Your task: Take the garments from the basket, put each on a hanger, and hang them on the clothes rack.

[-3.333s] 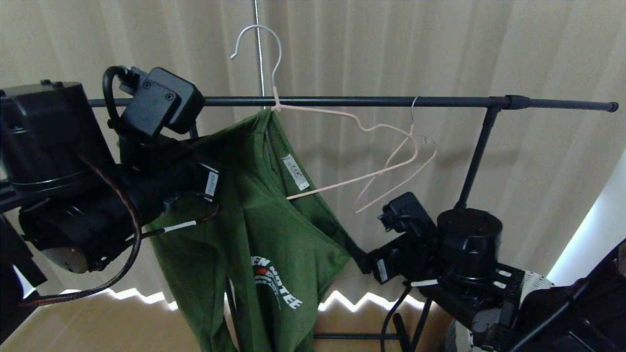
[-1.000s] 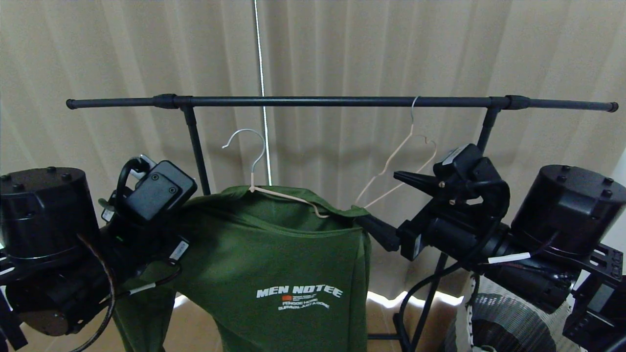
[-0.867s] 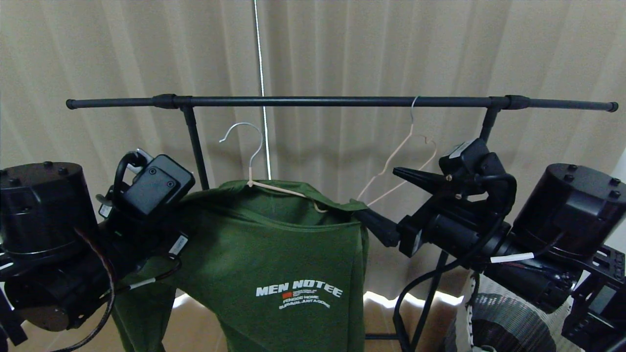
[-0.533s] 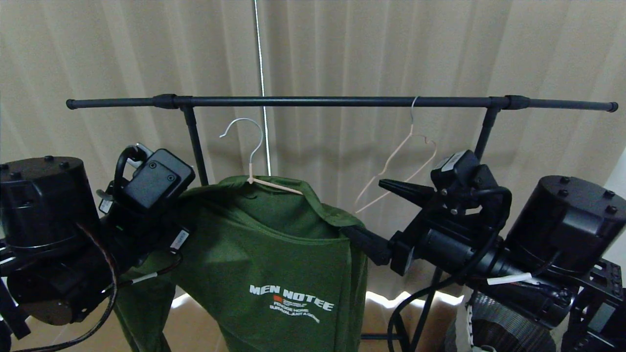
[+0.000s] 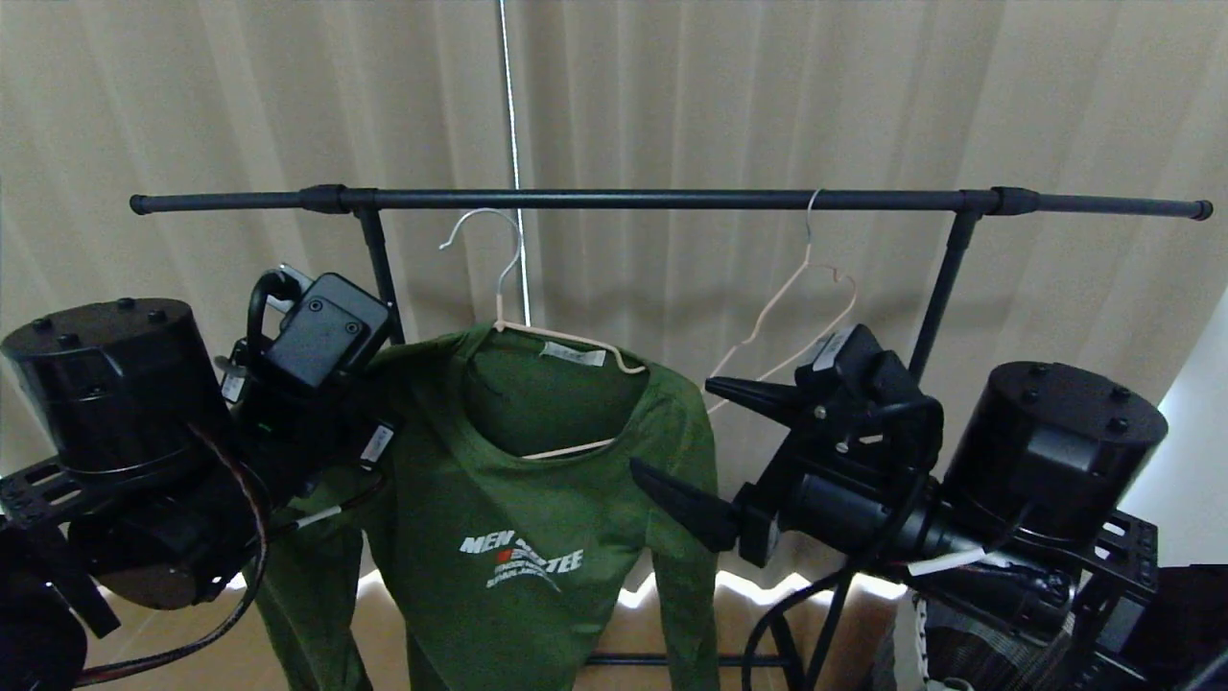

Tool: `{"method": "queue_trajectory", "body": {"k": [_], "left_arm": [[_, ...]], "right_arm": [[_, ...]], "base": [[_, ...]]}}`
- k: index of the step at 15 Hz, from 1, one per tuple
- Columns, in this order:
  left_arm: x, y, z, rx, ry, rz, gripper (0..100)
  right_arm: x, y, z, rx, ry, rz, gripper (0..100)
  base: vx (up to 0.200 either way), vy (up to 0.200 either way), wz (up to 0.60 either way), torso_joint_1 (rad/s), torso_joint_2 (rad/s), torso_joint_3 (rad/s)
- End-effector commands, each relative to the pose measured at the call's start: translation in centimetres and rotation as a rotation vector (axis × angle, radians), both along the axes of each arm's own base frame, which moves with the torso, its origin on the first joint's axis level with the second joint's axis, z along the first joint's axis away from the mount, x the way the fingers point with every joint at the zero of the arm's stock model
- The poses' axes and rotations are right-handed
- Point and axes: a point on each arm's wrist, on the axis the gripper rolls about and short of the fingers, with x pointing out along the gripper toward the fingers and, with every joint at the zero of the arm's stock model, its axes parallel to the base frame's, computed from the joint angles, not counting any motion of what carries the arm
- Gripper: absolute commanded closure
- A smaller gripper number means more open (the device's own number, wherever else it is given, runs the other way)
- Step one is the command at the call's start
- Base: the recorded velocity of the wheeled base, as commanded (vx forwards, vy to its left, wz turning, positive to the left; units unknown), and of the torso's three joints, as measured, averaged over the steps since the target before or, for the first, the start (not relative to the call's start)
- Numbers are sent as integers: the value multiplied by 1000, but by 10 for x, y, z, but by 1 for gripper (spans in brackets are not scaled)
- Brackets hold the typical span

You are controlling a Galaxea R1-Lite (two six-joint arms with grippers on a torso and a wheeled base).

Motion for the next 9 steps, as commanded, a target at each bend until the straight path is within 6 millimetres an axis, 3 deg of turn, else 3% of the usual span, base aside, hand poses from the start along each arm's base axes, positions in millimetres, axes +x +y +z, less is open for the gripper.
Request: {"method": "queue_trajectory", "body": {"k": [1,4,9], "left_arm": [[-2,-4,-3,-3,9,-17,100],[-9,-11,-8,6,25,-57,100],[-15,-19,-8,-1,12,-104,100]], "right_arm": [[35,9,-5,-36,-50,-55,0],[63,11,-4,-106,-129,-101,0],[83,14,-3,-134,-142,-165,0]], "base": [[0,0,0,0,0,0],[0,0,0,0,0,0],[0,0,0,0,0,0]]}}
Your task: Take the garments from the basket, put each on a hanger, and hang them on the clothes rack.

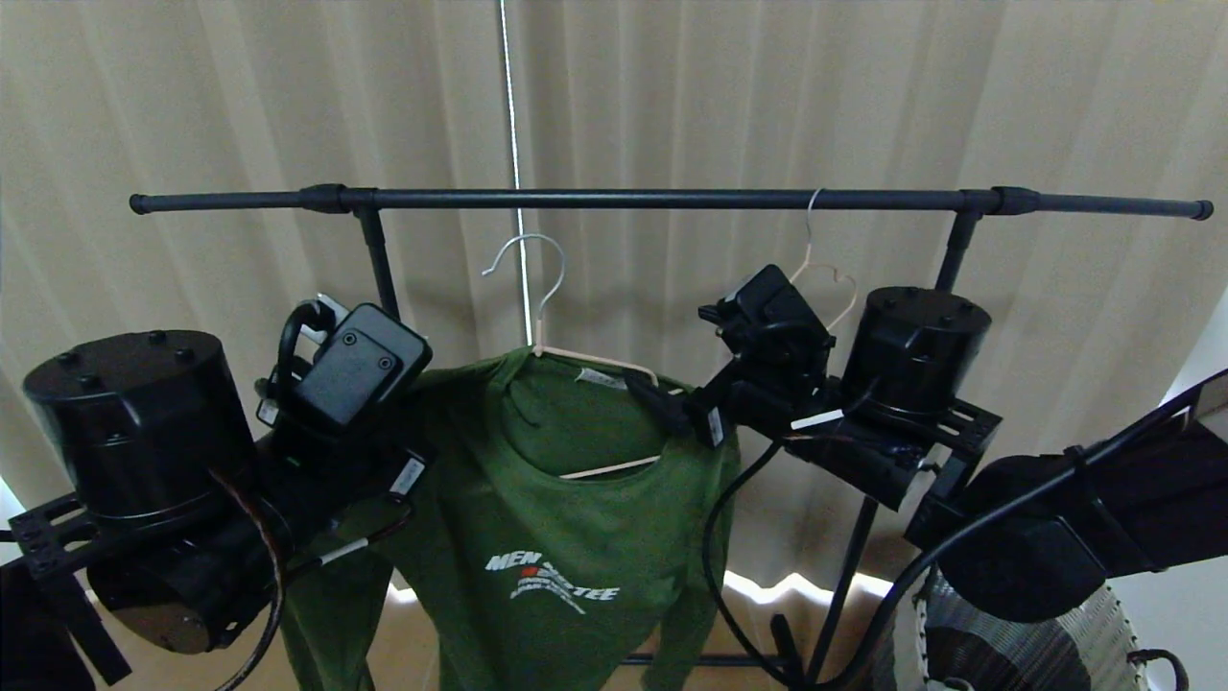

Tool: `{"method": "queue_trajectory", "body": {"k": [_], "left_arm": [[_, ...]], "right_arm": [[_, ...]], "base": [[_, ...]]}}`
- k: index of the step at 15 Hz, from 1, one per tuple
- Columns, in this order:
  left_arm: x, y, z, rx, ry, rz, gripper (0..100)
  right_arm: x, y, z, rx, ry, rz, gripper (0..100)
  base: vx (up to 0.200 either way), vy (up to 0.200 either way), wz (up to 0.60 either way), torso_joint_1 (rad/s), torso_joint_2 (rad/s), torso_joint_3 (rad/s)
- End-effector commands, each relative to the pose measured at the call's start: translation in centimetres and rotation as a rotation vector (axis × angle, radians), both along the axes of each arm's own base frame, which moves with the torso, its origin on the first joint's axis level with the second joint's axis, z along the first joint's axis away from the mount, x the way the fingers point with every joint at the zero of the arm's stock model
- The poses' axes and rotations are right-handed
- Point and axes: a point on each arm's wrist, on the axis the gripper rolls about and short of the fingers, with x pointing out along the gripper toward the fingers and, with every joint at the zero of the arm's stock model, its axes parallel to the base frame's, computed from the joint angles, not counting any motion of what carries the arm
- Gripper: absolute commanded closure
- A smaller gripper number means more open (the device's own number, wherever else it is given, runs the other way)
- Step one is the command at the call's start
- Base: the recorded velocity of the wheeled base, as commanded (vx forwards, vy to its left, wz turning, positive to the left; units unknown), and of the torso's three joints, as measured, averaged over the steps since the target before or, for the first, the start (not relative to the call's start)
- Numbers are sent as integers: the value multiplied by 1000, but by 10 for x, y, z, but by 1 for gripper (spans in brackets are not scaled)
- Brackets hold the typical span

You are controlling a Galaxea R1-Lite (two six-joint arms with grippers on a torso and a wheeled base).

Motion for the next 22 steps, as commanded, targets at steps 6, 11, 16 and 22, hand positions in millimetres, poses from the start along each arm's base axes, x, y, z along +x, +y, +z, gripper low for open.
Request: {"method": "queue_trajectory", "body": {"k": [6,11,16,22], "left_arm": [[-6,0,-5,-15,-12,-70,100],[-6,-1,-5,-19,-14,-103,100],[-6,-1,-4,-20,-19,-104,100],[-5,0,-2,-34,-55,-101,100]], "right_arm": [[5,6,-11,-43,-4,5,0],[-2,16,-7,-33,-17,40,0],[-4,18,-6,-30,-22,50,100],[-5,18,-5,-26,-27,51,100]], "base": [[0,0,0,0,0,0],[0,0,0,0,0,0],[0,0,0,0,0,0],[0,0,0,0,0,0]]}}
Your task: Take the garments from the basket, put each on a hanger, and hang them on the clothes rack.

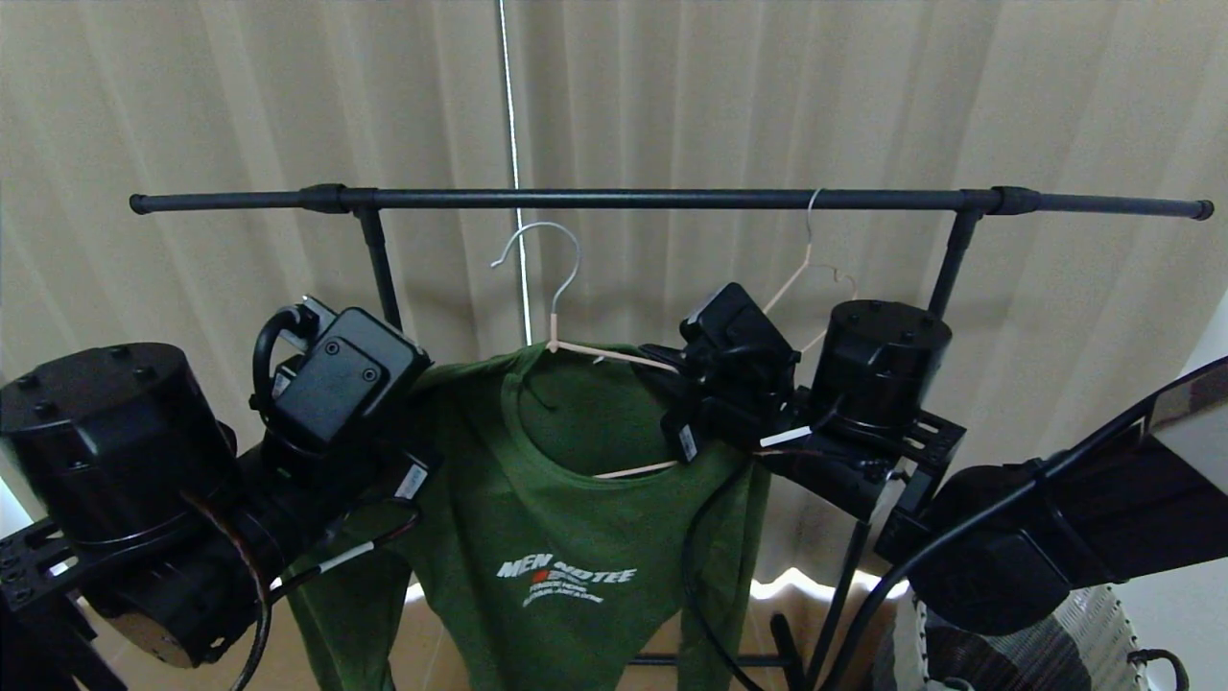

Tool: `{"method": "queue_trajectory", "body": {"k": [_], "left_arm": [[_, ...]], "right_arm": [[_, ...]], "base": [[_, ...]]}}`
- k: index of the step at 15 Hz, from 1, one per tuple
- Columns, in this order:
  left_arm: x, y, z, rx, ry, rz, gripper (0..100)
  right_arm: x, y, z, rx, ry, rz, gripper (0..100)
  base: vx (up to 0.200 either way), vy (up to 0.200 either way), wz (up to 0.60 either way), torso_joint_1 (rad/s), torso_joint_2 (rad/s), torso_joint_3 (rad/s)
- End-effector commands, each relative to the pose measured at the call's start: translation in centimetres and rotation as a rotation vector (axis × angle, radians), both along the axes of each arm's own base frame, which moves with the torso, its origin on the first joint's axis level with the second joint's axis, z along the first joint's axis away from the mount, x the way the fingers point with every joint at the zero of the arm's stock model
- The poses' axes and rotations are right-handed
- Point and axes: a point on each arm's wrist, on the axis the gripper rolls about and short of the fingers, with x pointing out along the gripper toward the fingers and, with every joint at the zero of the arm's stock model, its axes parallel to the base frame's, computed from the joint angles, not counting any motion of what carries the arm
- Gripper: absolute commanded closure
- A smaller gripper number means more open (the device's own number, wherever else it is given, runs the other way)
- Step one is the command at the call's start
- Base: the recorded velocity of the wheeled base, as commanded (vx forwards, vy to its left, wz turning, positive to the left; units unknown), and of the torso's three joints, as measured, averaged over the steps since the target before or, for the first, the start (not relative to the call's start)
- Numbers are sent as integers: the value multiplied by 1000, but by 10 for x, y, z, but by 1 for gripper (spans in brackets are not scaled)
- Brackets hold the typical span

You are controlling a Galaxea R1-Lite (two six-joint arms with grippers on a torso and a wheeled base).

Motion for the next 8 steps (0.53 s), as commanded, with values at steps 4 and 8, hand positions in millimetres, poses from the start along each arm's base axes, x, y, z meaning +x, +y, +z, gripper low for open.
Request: {"method": "queue_trajectory", "body": {"k": [4,8], "left_arm": [[0,1,0,-9,0,8,100],[0,2,1,-11,-2,12,0]], "right_arm": [[-2,-2,5,7,-12,0,100],[-4,-4,8,10,-15,-2,100]], "base": [[0,0,0,0,0,0],[0,0,0,0,0,0]]}}
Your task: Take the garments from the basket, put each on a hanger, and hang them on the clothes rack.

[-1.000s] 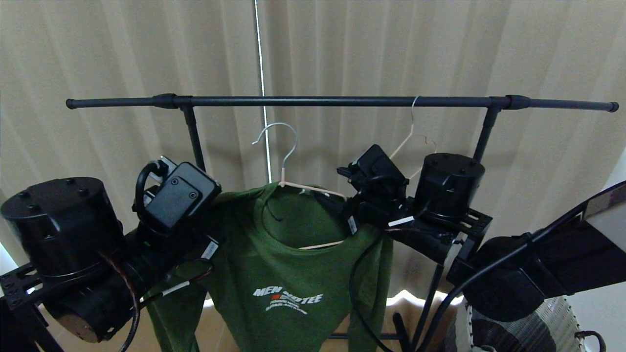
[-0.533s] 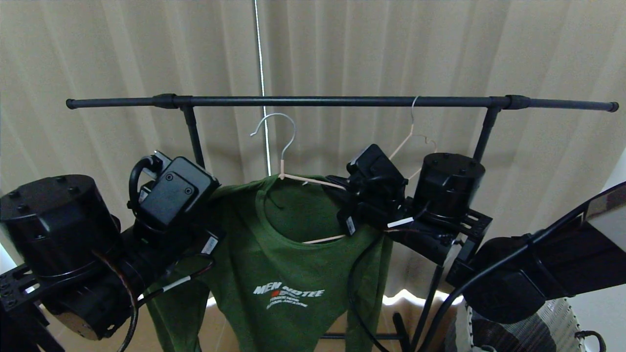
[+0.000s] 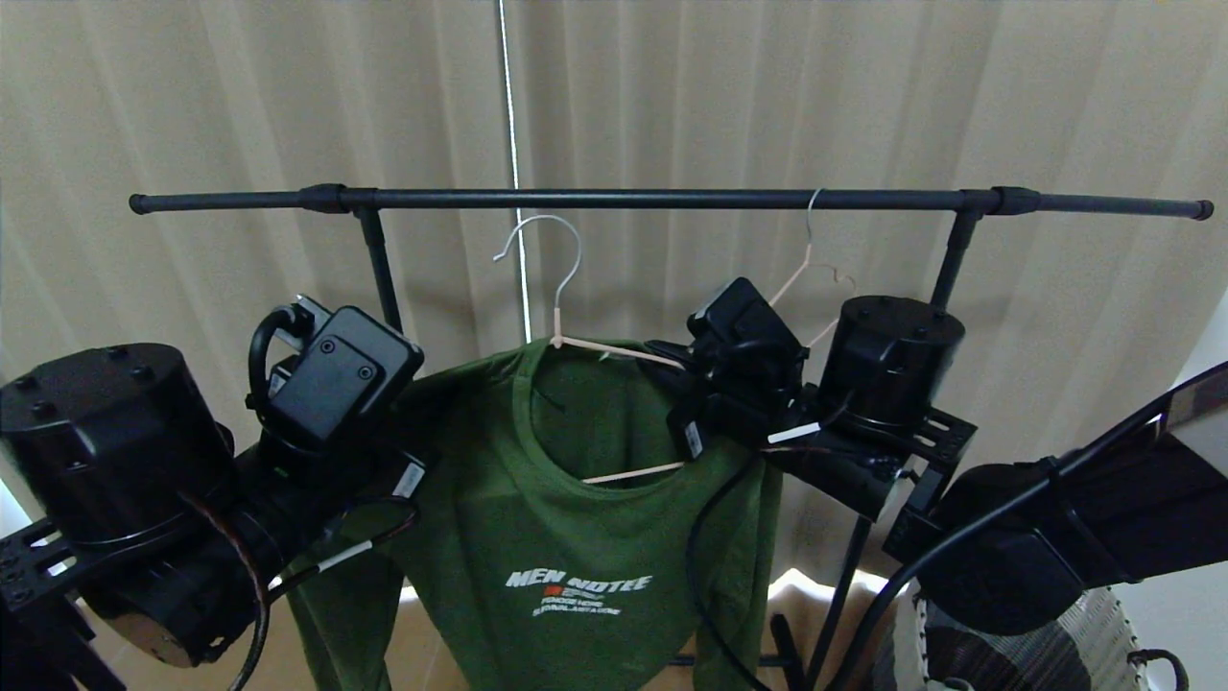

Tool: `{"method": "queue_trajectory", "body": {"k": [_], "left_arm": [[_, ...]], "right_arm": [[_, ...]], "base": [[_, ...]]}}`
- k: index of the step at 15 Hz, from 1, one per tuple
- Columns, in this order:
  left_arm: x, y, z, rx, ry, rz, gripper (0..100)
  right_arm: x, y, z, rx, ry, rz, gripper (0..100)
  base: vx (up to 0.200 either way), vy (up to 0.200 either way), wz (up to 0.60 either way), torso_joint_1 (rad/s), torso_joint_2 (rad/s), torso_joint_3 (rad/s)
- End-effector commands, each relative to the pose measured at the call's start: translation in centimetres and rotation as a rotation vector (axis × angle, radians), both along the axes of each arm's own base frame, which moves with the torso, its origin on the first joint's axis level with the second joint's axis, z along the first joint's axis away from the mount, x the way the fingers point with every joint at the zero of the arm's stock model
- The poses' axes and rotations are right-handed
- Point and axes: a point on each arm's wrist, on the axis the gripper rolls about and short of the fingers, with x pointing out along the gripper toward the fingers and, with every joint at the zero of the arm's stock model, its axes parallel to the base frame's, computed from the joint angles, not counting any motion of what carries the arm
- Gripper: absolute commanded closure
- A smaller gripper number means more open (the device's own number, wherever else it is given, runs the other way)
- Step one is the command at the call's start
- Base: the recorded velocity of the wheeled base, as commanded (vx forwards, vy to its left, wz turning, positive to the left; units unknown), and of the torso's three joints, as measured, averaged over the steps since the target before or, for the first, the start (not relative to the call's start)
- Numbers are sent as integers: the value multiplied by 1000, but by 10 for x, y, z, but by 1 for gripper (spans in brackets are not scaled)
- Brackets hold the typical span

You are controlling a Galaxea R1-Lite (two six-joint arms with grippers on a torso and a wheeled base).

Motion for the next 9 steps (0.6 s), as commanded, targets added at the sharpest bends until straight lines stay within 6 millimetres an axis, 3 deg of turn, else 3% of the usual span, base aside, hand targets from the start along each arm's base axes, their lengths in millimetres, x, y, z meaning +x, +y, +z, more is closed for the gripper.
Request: {"method": "queue_trajectory", "body": {"k": [1,5,9], "left_arm": [[-1,0,1,-2,-2,-3,0],[-7,5,6,-66,-7,2,0],[-33,20,10,-84,-19,-6,0]], "right_arm": [[-2,-1,5,8,-11,1,100],[-5,-7,15,18,-26,-32,100],[1,-27,25,17,-31,-118,100]], "base": [[0,0,0,0,0,0],[0,0,0,0,0,0],[0,0,0,0,0,0]]}}
